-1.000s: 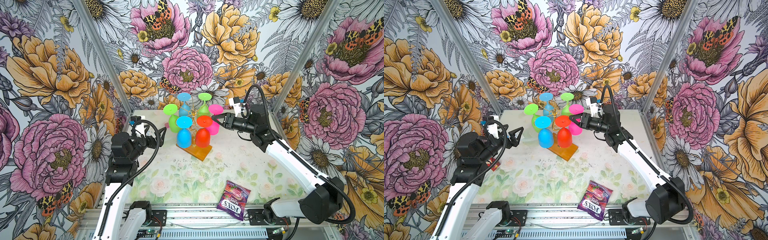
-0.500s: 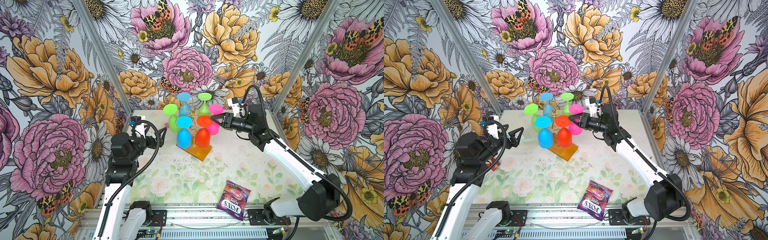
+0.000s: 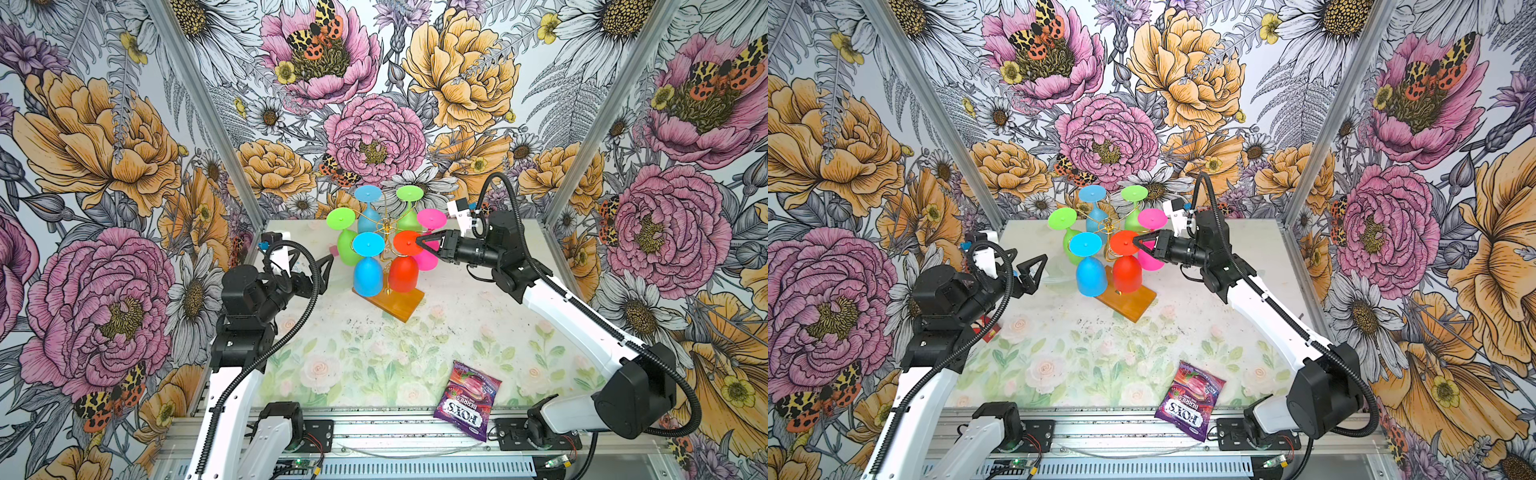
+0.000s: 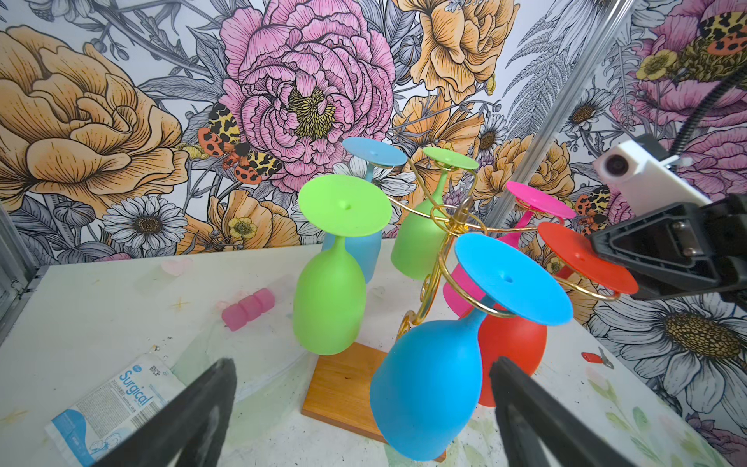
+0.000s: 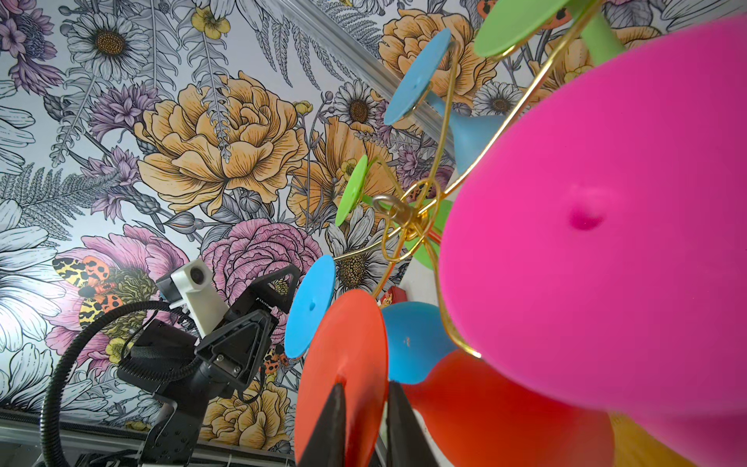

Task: Take the wine glass off the wine glass rack
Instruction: Pick up the wine glass from the wine glass rack.

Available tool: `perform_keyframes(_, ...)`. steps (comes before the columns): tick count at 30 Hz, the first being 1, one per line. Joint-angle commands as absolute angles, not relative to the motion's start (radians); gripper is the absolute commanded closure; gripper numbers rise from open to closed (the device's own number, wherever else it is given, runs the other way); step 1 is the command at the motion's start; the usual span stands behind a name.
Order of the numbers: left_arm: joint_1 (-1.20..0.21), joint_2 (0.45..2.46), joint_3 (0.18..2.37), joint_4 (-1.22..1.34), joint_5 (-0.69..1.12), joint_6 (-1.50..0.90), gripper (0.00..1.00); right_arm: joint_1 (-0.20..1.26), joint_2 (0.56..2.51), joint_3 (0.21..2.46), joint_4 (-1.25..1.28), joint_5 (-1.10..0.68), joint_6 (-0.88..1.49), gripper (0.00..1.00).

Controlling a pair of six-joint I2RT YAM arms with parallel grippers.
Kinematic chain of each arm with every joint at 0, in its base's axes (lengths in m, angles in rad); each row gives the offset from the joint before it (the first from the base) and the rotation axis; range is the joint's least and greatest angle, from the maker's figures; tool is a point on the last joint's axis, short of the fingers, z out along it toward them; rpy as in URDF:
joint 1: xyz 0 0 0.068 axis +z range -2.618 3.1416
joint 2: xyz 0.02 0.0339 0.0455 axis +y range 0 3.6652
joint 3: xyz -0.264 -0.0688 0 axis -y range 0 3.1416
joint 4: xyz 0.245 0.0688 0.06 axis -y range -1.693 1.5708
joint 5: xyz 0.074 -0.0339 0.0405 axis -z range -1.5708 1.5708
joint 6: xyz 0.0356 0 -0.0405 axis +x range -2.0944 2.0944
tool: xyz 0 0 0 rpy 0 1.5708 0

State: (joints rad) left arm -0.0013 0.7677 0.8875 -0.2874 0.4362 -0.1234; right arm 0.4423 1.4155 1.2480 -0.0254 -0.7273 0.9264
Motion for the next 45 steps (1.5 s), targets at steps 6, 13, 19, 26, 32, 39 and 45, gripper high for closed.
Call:
perform_keyframes(6, 0.006, 0.748, 0.868, -0.264, 0.454, -0.11, 0.01, 0.45, 1.397, 1.241, -0.02, -0.719, 0.928, 0.97)
perform_keyframes(13, 0.005, 0.746, 0.868, -0.264, 0.454, -0.112, 0.01, 0.452, 1.373, 1.227, -0.018, -0.72, 0.936, 1.0)
perform_keyframes(19, 0.005, 0.743, 0.867, -0.264, 0.454, -0.112, 0.01, 0.456, 1.367, 1.219, -0.018, -0.728, 0.943, 1.0)
perform_keyframes(26, 0.005, 0.744, 0.867, -0.262, 0.457, -0.114, 0.01, 0.462, 1.362, 1.218, -0.012, -0.749, 0.952, 1.0)
perform_keyframes(32, 0.005, 0.744, 0.865, -0.261, 0.456, -0.115, 0.01, 0.47, 1.372, 1.218, -0.002, -0.77, 0.961, 1.0)
perform_keyframes(39, 0.006, 0.746, 0.865, -0.261, 0.456, -0.115, 0.01, 0.479, 1.38, 1.225, 0.015, -0.796, 0.969, 1.0)
perform_keyframes(45, 0.008, 0.747, 0.866, -0.259, 0.456, -0.115, 0.01, 0.483, 1.389, 1.227, 0.045, -0.813, 0.981, 1.0)
